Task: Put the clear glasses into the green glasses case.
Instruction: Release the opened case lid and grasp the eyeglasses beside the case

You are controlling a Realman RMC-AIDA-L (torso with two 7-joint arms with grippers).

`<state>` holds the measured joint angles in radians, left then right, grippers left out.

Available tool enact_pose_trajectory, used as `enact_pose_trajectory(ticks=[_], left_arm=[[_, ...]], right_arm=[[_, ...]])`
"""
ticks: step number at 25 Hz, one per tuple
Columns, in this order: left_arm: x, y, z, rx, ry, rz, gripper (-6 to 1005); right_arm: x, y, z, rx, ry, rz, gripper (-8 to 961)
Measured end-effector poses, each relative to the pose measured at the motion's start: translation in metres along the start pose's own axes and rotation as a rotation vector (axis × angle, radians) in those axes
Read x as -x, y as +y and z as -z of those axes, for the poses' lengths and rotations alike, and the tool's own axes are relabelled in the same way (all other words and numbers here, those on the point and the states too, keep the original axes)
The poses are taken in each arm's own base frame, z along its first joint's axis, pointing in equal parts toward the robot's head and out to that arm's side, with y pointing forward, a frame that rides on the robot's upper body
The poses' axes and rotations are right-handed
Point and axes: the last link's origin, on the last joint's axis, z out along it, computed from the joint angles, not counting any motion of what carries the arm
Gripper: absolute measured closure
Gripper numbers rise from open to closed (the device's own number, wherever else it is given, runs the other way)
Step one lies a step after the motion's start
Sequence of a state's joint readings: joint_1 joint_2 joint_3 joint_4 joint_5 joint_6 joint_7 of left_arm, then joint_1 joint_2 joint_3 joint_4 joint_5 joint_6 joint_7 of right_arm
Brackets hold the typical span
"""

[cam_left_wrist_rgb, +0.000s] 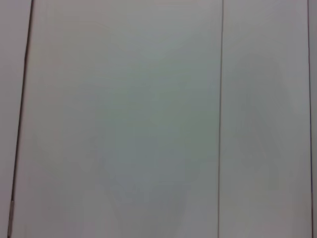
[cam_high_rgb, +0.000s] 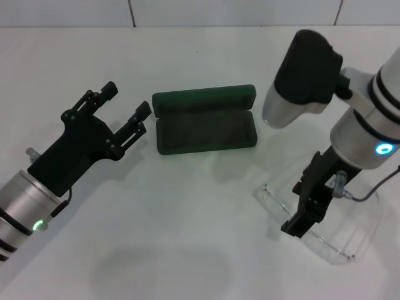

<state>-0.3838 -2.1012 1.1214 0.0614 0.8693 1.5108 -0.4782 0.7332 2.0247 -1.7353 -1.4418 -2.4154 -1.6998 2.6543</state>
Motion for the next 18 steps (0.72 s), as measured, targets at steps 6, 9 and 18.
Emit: enact_pose_trajectory(ticks=[6, 9, 18], left_arm=[[-0.001, -0.001, 0.0, 0.001, 0.001, -0.004, 268], [-0.001, -0.002, -0.001, 0.003, 0.002, -0.007, 268], [-0.003, -0.003, -0.002, 0.008, 0.005, -0.019, 269]], right_arm=[[-0.004, -0.004, -0.019, -0.018, 0.01, -0.026, 187], [-0.004, -0.002, -0.025, -0.021, 0.021, -0.027, 205], [-0.005, 0.006, -0.034, -0.029, 0.072, -0.022, 355]])
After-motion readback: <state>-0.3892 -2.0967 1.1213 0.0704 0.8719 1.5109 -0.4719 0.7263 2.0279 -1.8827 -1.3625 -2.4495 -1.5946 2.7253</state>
